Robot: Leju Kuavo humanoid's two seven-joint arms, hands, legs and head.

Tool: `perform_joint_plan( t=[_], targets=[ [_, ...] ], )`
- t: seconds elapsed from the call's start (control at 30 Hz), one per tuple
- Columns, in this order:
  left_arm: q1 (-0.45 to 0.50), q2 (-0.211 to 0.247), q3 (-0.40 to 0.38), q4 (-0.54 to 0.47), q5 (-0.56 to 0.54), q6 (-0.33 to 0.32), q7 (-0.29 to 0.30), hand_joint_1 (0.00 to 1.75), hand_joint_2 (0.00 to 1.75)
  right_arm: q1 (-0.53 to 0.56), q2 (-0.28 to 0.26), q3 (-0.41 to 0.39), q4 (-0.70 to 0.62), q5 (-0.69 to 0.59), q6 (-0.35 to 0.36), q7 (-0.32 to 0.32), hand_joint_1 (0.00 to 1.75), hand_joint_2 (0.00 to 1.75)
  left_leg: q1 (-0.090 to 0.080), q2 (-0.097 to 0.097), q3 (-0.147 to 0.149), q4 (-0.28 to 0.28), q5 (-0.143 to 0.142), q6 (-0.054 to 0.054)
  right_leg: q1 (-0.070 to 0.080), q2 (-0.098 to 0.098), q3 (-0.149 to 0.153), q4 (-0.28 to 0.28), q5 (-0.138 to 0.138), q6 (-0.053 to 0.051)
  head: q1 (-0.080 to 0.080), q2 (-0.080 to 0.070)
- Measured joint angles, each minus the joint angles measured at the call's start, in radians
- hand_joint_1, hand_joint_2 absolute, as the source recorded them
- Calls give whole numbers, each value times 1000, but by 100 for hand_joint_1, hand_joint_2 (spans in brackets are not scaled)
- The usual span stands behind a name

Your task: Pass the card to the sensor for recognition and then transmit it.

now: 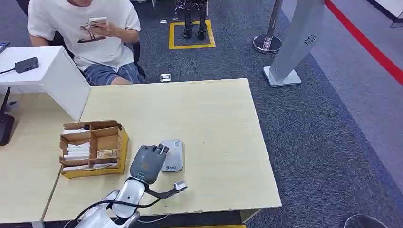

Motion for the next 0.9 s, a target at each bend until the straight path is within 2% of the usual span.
perform_joint_plan(
  t=[0.3, 0.5, 0.67, 0.9],
  targets=[
    [2, 16, -3, -1, 0, -18, 9, 175, 175, 0, 0, 0, 0, -12, 0, 0, 0, 0, 0, 0, 0, 0, 0, 0, 0, 0, 0, 0, 0, 0, 0, 0],
    [17, 15, -3, 1, 0, -18, -32, 175, 175, 0, 0, 0, 0, -12, 0, 4, 0, 0, 0, 0, 0, 0, 0, 0, 0, 0, 0, 0, 0, 0, 0, 0],
    [29, -2, -2, 16, 0, -17, -84, 175, 175, 0, 0, 0, 0, -10, 1, 4, 0, 0, 0, 0, 0, 0, 0, 0, 0, 0, 0, 0, 0, 0, 0, 0],
    [30, -46, 8, 73, 0, 22, -116, 175, 175, 0, 0, 0, 0, 5, 4, -3, 0, 0, 0, 0, 0, 0, 0, 0, 0, 0, 0, 0, 0, 0, 0, 0]
  ],
)
